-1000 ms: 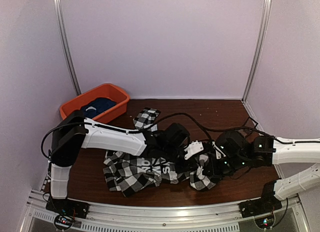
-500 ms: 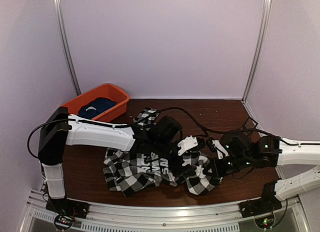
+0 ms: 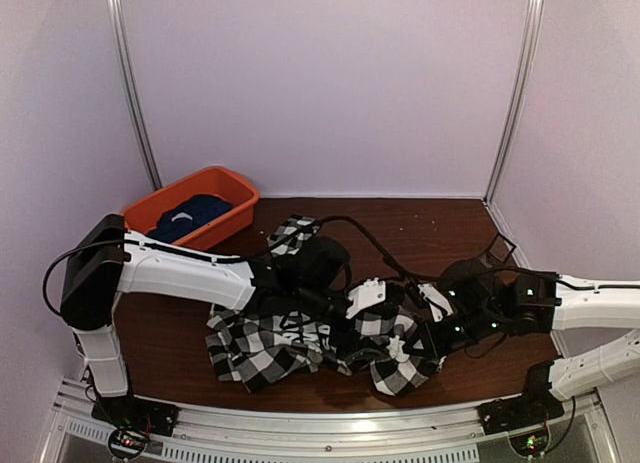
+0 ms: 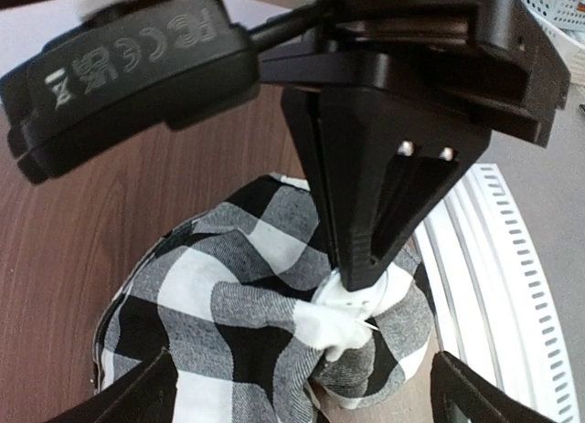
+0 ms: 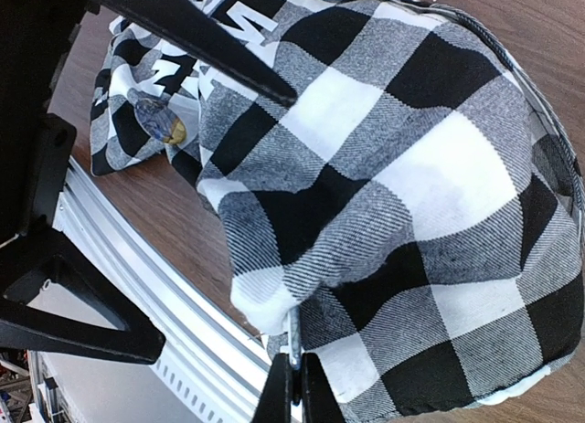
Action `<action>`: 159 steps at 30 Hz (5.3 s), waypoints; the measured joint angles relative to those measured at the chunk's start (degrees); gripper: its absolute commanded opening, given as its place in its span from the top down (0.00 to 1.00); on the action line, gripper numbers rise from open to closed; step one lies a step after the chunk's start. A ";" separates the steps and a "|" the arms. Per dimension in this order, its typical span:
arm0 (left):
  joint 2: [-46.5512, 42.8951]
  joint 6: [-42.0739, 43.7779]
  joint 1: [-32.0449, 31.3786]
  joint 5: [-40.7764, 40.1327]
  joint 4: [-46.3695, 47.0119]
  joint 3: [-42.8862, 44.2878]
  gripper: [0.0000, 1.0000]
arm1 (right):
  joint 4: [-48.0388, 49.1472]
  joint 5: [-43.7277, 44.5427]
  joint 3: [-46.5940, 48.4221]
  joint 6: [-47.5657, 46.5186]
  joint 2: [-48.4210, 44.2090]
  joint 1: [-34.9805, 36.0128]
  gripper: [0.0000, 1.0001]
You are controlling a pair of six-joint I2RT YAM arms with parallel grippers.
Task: Pin the brooch onto the clothing
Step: Pin the brooch at the center of the board.
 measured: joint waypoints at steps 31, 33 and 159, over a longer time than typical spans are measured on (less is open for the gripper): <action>5.11 20.68 0.00 11.96 3.02 1.99 0.35 | -2.25 -3.48 3.21 -9.09 1.60 0.00 1.00; 5.38 21.79 0.00 13.00 1.75 2.80 0.38 | -2.45 -3.48 3.23 -9.49 1.81 0.00 1.00; 6.73 -27.12 3.28 18.60 33.62 -5.84 1.00 | 22.45 8.57 -16.96 -12.02 -22.14 -0.70 0.88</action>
